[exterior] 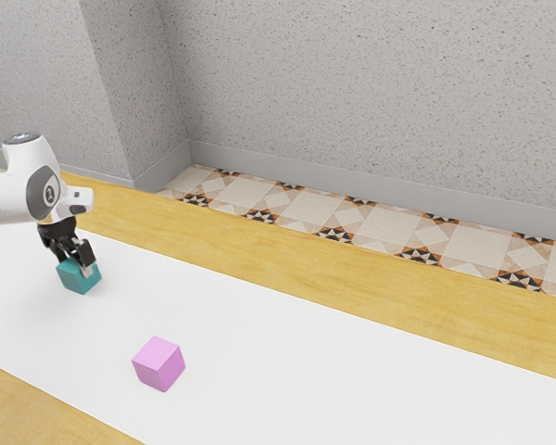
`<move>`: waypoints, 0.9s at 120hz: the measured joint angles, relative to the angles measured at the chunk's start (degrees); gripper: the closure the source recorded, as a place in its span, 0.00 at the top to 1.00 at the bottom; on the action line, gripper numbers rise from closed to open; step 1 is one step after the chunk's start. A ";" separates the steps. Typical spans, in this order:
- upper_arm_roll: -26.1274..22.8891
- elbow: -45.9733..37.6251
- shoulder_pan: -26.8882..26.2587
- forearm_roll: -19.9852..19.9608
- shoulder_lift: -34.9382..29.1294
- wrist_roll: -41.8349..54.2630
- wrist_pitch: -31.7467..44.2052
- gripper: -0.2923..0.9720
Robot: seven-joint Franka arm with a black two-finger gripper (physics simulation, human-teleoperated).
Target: Pick up the blue block with one arm, and put the blue block on the pink block with one arm
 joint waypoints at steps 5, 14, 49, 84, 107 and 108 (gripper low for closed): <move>0.00 0.00 0.01 -0.09 0.03 0.00 -0.01 0.66; 0.05 0.09 0.02 -0.26 0.04 0.00 -0.06 0.62; 0.02 0.17 -0.03 -0.43 -0.04 -0.13 -0.44 0.55; -0.16 0.17 -0.10 -0.31 -2.66 -0.48 -2.10 0.52; -2.86 -4.25 -0.31 -0.25 -10.63 -1.51 -5.26 0.52; -3.03 -4.60 -0.31 -0.25 -11.05 -1.59 -5.35 0.52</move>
